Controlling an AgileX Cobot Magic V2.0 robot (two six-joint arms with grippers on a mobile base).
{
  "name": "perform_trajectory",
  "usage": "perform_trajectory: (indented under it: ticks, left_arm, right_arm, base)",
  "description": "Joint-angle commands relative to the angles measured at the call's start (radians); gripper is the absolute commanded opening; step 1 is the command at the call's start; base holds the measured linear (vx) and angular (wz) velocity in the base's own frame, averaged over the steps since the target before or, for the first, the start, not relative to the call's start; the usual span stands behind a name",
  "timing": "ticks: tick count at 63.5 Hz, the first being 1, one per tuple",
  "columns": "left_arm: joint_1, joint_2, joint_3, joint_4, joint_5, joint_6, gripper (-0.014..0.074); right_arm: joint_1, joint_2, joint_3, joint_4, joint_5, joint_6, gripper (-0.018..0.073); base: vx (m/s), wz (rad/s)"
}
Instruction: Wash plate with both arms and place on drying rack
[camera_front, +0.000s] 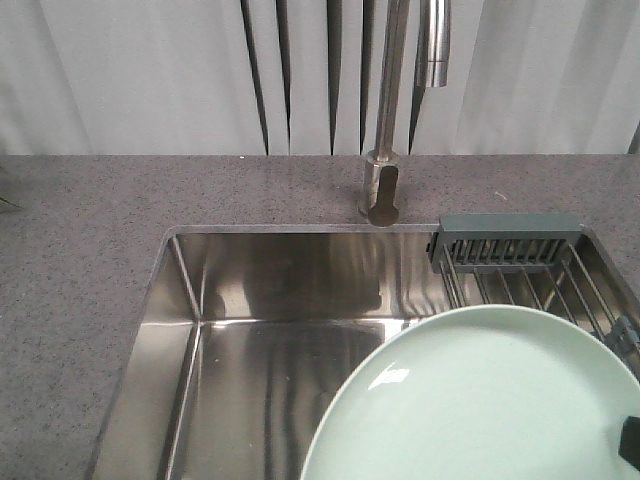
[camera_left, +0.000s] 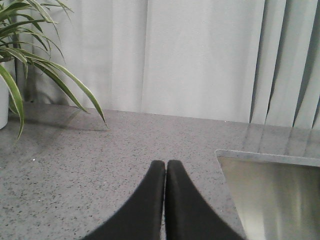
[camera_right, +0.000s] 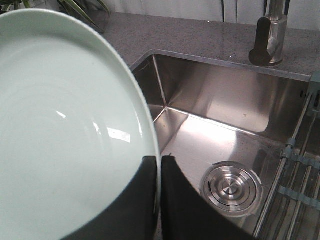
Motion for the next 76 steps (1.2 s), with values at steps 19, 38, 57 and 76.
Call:
perform_trajectory:
  ticks: [19,38,57,76]
  left_arm:
    - [-0.007,-0.013,-0.032,-0.166,-0.12,-0.635,-0.0006]
    - [-0.007,-0.013,-0.032,-0.256,-0.27,-0.964,-0.0006]
    - [-0.007,-0.013,-0.125,-0.022,-0.56,-1.339,-0.0006]
    - [-0.007,0.236,-0.504,0.827,-0.515,-1.648,-0.0003]
  right_arm:
    - [-0.003,0.011,-0.023,0.028,-0.067,-0.004,-0.0001]
    - [-0.003,0.011,-0.023,0.028,-0.067,-0.004,-0.0001]
    - [-0.003,0.011,-0.023,0.028,-0.067,-0.004,-0.0001]
    - [-0.003,0.011,-0.023,0.028,-0.067,-0.004,-0.0001]
  base:
    - [0.0,0.0]
    - [0.0,0.0]
    - [0.0,0.0]
    - [0.0,0.0]
